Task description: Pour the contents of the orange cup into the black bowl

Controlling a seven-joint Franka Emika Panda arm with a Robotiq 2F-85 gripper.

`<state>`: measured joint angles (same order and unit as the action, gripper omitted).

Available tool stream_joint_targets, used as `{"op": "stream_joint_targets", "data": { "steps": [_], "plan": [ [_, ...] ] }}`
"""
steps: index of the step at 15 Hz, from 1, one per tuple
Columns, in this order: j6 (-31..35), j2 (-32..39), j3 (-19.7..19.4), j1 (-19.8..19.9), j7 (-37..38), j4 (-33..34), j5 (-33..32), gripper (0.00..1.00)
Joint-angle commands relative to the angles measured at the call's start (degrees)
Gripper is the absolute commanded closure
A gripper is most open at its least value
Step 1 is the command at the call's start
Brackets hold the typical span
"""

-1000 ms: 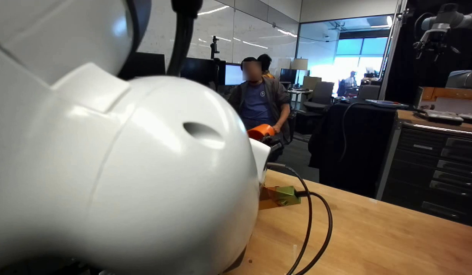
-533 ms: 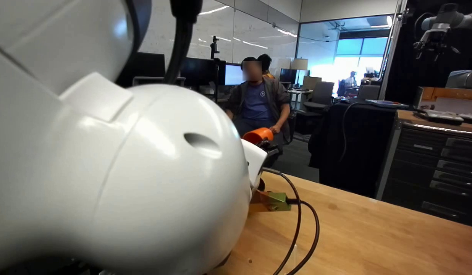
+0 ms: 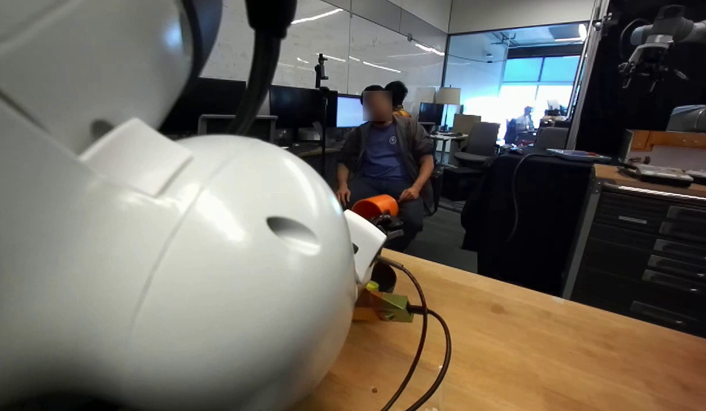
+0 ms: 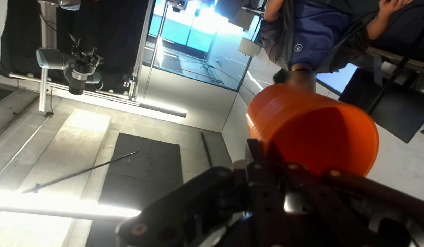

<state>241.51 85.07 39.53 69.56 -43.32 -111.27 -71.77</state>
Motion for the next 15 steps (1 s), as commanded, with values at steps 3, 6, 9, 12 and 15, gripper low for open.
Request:
{"op": "stream_joint_targets", "data": {
  "steps": [3, 6, 9, 12, 15],
  "plan": [
    [1.39, -5.54, 0.85, 2.25, -1.84, -10.45, 8.25, 0.96],
    [0.35, -9.15, 3.07, 3.77, -3.04, -17.47, 16.10, 0.96],
    [1.03, -13.03, 5.65, 4.43, -2.36, -22.96, 22.80, 0.96],
    [1.18, -16.76, 8.46, 5.19, -1.81, -27.70, 28.65, 0.96],
    [0.81, -21.73, 12.06, 5.48, -1.82, -32.43, 37.85, 0.96]
  ]
}}
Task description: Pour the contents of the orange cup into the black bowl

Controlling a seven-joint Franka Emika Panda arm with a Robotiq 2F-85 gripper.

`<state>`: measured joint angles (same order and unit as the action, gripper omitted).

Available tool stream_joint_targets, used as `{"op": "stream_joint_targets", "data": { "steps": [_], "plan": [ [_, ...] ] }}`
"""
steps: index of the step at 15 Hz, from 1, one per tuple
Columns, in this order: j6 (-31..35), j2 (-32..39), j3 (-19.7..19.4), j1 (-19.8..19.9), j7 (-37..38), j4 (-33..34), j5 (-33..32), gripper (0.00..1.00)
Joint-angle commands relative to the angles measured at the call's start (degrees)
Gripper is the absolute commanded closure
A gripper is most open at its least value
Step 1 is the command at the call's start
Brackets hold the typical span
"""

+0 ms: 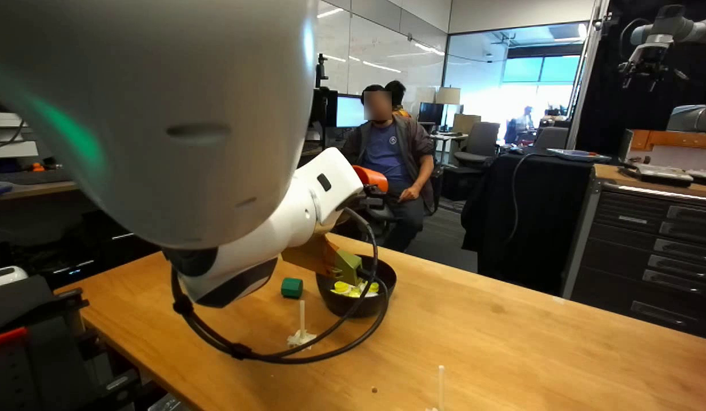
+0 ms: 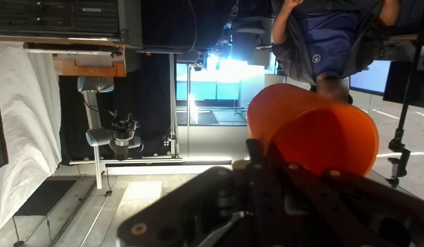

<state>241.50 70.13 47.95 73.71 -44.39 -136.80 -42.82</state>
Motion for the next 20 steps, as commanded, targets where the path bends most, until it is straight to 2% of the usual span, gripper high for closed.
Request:
{"op": "stream_joint_targets", "data": {
  "steps": [1, 2, 3, 4, 9, 12, 14, 16, 17, 18, 20],
  "plan": [
    [0.68, -8.50, 5.61, 1.55, -0.01, -8.44, 12.63, 0.96],
    [0.27, -11.06, 8.00, 1.61, 0.50, -10.20, 17.89, 0.96],
    [1.73, -15.79, 7.83, -0.91, 5.64, -10.69, 21.35, 0.96],
    [-0.51, -15.69, 12.93, 1.94, 3.53, -12.38, 26.47, 0.96],
    [-7.18, -26.64, 29.12, 4.70, 9.26, -12.30, 50.04, 0.95],
    [-16.64, -32.94, 38.59, 8.38, 10.45, -8.72, 64.88, 0.94],
    [-25.77, -38.58, 43.56, 11.45, 11.25, -4.93, 74.53, 0.95],
    [-34.46, -43.92, 45.75, 13.58, 10.43, -0.74, 84.03, 0.95],
    [-38.81, -46.74, 45.29, 13.98, 9.76, 1.80, 88.65, 0.94],
    [-43.12, -49.76, 44.36, 14.24, 8.84, 3.86, 93.17, 0.94],
    [-51.71, -55.40, 39.26, 13.52, 5.89, 7.77, 102.06, 0.94]
  ]
}}
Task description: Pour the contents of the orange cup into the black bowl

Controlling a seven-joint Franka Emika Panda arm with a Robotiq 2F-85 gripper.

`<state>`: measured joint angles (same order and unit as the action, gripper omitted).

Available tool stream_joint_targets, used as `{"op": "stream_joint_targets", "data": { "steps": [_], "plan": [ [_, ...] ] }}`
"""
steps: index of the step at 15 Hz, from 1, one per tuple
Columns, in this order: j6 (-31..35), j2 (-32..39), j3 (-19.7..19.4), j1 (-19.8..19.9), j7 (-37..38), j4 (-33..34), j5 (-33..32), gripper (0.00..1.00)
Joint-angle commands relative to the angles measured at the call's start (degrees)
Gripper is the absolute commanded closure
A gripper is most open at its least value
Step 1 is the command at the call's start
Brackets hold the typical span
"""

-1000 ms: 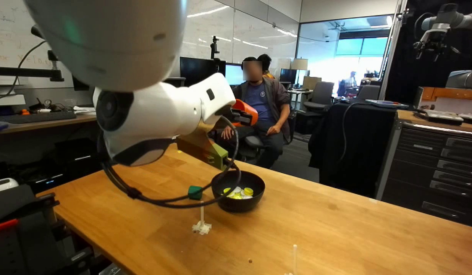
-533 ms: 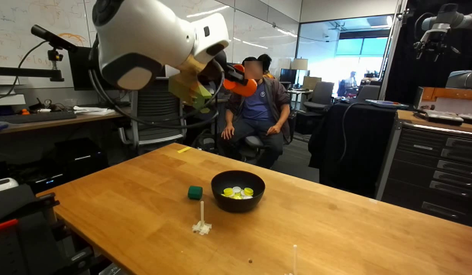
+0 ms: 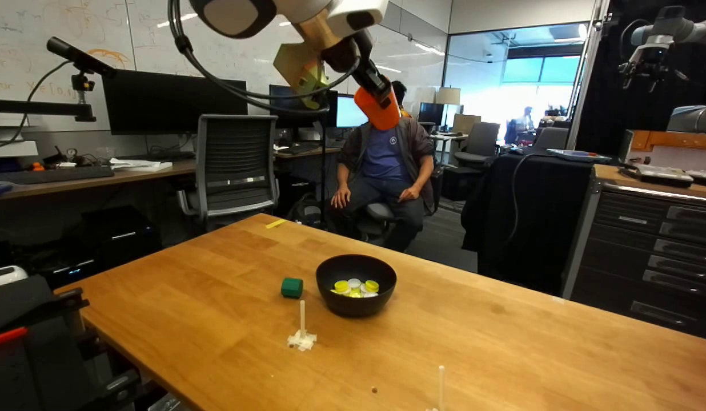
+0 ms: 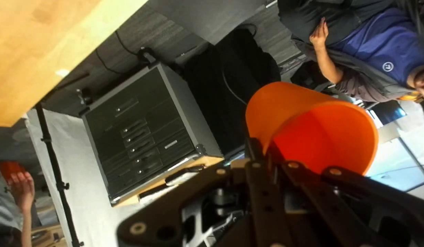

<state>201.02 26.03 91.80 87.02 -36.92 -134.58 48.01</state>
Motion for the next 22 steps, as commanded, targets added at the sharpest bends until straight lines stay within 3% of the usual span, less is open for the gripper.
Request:
{"op": "stream_joint_targets", "data": {
  "steps": [1, 2, 4, 7, 8, 9, 10, 11, 13, 15, 19, 22],
  "plan": [
    [-14.65, -14.22, -7.97, -0.96, -3.20, 6.41, 15.70, 0.93],
    [-17.64, -17.16, -12.83, -2.77, 0.12, 5.74, 14.75, 0.95],
    [-24.28, -22.93, -21.84, -5.65, 10.45, 3.53, 6.41, 0.94],
    [-36.38, -30.38, -35.05, -10.63, 20.09, 2.32, -2.58, 0.93],
    [-41.05, -33.04, -36.40, -9.44, 23.53, 2.05, -6.05, 0.93],
    [-44.80, -33.88, -43.27, -14.13, 26.92, 2.53, -10.66, 0.93],
    [-47.82, -33.52, -47.02, -16.11, 30.71, 3.30, -16.66, 0.94],
    [-51.87, -34.26, -38.04, -5.97, 34.60, 4.51, -21.67, 0.93],
    [-60.34, -34.81, -34.22, -1.73, 42.95, 8.50, -31.78, 0.93],
    [-66.27, -30.87, -29.58, 1.88, 48.50, 13.57, -41.85, 0.94],
    [-72.43, -19.54, -23.91, 3.13, 55.46, 20.04, -60.37, 0.94],
    [-77.18, -10.14, -27.53, -3.10, 57.74, 23.12, -71.51, 0.95]
  ]
}}
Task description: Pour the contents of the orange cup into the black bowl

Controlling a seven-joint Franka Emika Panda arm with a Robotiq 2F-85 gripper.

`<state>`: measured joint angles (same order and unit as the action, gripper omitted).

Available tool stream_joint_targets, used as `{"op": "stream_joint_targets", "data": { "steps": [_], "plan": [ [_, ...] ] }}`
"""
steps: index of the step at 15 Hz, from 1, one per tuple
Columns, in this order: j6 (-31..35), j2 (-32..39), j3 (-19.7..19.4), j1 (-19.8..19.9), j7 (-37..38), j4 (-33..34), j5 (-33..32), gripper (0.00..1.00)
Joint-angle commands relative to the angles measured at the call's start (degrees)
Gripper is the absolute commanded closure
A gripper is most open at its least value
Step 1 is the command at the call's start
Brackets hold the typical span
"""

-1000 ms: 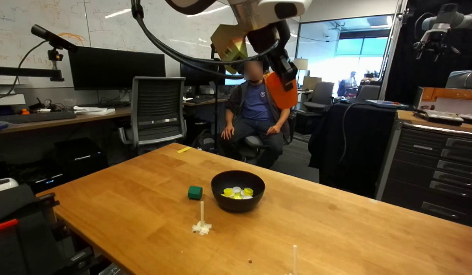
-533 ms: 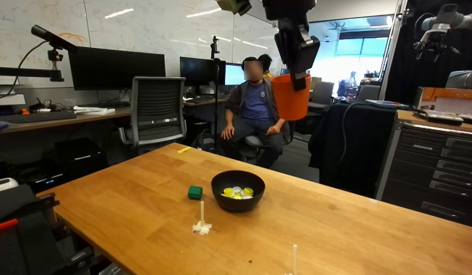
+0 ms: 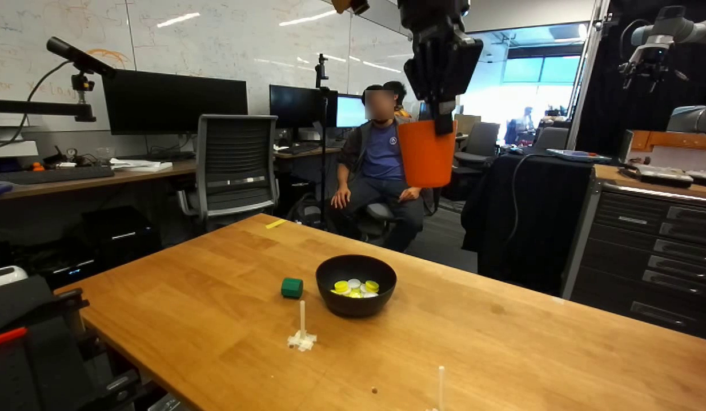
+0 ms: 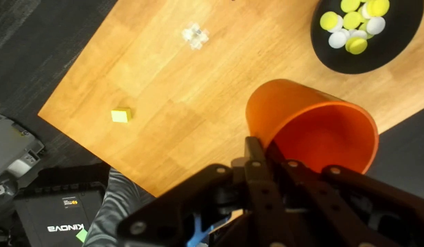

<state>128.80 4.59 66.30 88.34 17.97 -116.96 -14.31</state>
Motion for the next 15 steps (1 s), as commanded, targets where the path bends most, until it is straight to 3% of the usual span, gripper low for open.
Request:
{"op": "stream_joint_targets", "data": {
  "steps": [1, 4, 5, 6, 11, 15],
  "plan": [
    [-5.43, 14.32, -4.26, -7.15, 2.82, 6.61, -11.69, 0.95],
    [-5.29, 23.86, -11.24, -15.48, 2.02, 12.30, -17.79, 0.95],
    [-4.84, 24.94, -17.65, -21.63, -0.79, 14.79, -15.85, 0.94],
    [-4.52, 26.78, -21.07, -25.12, -2.25, 17.19, -14.72, 0.94],
    [-2.02, 28.60, -43.63, -45.43, -17.10, 24.57, 1.87, 0.96],
    [-1.38, 28.83, -55.20, -55.05, -25.83, 25.91, 12.06, 0.95]
  ]
}}
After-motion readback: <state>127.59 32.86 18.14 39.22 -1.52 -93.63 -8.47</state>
